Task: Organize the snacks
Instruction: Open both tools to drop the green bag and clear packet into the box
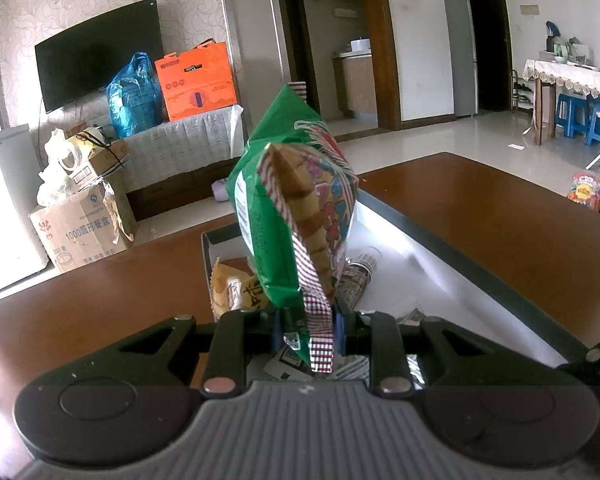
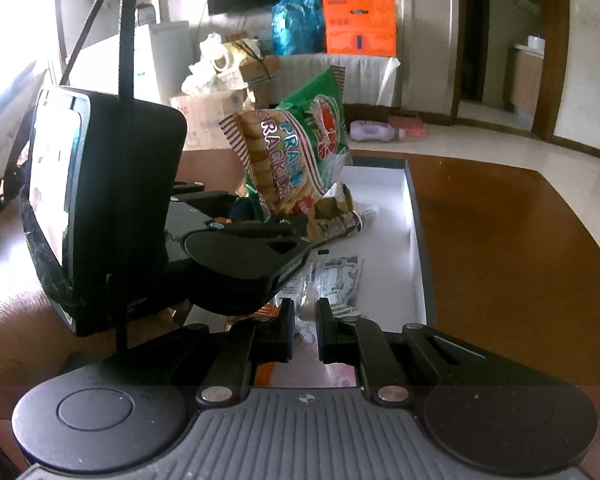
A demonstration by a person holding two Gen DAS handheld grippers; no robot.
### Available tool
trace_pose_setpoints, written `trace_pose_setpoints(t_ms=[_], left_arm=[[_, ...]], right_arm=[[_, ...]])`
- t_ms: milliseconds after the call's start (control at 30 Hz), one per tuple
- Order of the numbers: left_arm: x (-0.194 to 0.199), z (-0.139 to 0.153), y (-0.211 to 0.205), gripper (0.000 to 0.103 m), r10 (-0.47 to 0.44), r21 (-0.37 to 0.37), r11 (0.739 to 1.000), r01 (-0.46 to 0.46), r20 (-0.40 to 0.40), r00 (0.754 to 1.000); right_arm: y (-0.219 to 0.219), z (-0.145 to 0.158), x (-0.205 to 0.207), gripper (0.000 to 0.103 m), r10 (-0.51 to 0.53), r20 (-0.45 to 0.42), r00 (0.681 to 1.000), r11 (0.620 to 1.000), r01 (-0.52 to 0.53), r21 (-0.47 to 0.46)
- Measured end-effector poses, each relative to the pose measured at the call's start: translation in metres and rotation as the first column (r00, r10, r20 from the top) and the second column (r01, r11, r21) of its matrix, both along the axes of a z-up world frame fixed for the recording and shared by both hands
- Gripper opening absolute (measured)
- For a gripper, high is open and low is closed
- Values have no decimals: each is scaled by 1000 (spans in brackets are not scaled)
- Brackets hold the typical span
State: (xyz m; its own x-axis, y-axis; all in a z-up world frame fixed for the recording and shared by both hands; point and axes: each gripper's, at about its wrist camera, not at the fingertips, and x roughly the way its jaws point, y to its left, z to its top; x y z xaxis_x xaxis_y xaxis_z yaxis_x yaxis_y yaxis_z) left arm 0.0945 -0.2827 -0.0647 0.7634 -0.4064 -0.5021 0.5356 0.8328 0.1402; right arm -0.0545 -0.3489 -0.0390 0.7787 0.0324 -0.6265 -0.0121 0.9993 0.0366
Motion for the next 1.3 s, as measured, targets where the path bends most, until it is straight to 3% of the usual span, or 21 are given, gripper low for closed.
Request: trace_pose_setpoints(t_ms=[700, 933, 1100, 1233, 1300], left_arm=[[3, -2, -19, 22, 6, 96, 995, -3, -31, 1000], [4, -2, -24, 26, 29, 126, 992, -23, -48, 998], [2, -3, -23, 39, 45, 158, 987, -35, -61, 997], [0, -2, -17, 41, 62, 181, 982, -52, -48, 997], [-4, 2, -12, 41, 51, 174, 984, -43, -41, 998]], right_arm=[[0, -8, 6, 13, 0, -33, 999, 1000, 0, 1], [0, -9, 6, 18, -4, -39, 999, 1000, 4, -10], [2, -9, 4, 41, -20, -51, 998, 998, 17, -56], [3, -7, 1, 63, -39, -40, 998, 996, 36, -77], [4, -5, -2, 67, -37, -34, 999, 996, 34, -87]])
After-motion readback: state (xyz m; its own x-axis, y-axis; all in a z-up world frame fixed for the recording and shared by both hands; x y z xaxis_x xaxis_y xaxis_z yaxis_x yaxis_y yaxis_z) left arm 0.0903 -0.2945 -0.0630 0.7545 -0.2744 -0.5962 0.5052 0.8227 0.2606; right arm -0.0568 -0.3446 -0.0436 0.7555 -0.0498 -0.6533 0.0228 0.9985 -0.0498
